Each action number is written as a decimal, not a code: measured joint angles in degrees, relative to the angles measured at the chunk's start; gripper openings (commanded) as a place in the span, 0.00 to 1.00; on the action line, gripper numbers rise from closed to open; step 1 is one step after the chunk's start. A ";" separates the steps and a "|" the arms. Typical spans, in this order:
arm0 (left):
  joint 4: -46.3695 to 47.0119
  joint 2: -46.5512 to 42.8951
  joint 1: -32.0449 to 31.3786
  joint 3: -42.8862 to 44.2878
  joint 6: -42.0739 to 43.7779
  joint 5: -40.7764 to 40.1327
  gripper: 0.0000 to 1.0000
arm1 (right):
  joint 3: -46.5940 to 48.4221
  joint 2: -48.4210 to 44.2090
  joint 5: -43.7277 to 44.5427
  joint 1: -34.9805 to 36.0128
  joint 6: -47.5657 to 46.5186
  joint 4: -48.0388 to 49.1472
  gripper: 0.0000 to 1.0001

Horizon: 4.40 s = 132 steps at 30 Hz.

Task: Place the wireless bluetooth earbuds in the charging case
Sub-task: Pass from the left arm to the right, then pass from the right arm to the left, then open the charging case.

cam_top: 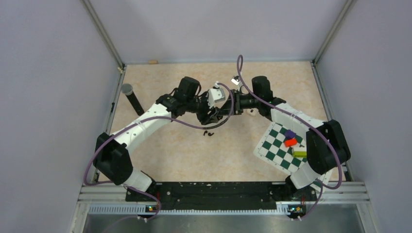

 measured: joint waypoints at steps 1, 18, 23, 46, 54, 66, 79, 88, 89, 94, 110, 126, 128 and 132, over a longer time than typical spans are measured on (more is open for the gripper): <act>0.11 0.00 0.00 0.00 -0.07 0.00 0.60 | 0.00 0.15 0.07 0.07 -0.09 -0.15 0.42; 0.33 0.15 0.00 -0.20 -0.11 2.62 0.99 | 1.18 0.96 0.39 0.31 -4.33 -2.84 0.09; -1.75 0.17 2.21 0.81 -0.85 10.60 0.99 | 2.40 -1.42 -0.37 -0.33 -11.89 -6.75 0.10; -20.72 14.49 4.04 19.76 -0.39 37.66 0.82 | 3.19 -13.49 -6.25 -3.76 -35.54 -12.74 0.09; -20.65 14.51 3.08 19.67 -0.09 38.03 0.76 | 2.73 -12.63 -10.36 -5.09 -34.67 -11.72 0.09; -18.36 14.49 2.49 18.40 -1.57 37.59 0.64 | 2.73 -9.46 -15.04 -5.18 -32.33 -11.52 0.09; -15.63 14.32 2.45 17.57 -2.62 36.52 0.52 | 2.73 -9.46 -16.15 -5.92 -32.48 -11.76 0.09; -15.34 14.32 2.36 17.33 -3.96 35.82 0.52 | 2.89 -9.46 -16.31 -5.99 -35.71 -14.64 0.09; -15.21 14.32 2.34 17.22 -4.11 35.82 0.49 | 2.89 -9.46 -16.33 -6.03 -36.09 -15.06 0.09; -13.97 14.32 2.34 16.87 -5.33 34.93 0.41 | 2.93 -9.46 -16.74 -6.14 -36.81 -15.85 0.09; -12.26 14.32 2.34 16.68 -7.98 34.64 0.46 | 2.95 -9.46 -16.02 -6.23 -37.62 -16.57 0.08; -11.61 14.32 2.19 16.59 -8.17 33.29 0.13 | 2.97 -9.46 -15.98 -6.29 -37.70 -16.74 0.42; -11.56 14.32 2.16 16.55 -7.93 33.35 0.13 | 2.97 -9.46 -15.89 -6.29 -37.66 -16.96 0.53; -11.82 13.86 1.62 16.00 -6.86 34.36 0.13 | 3.15 -9.46 -14.69 -6.71 -38.25 -17.46 0.62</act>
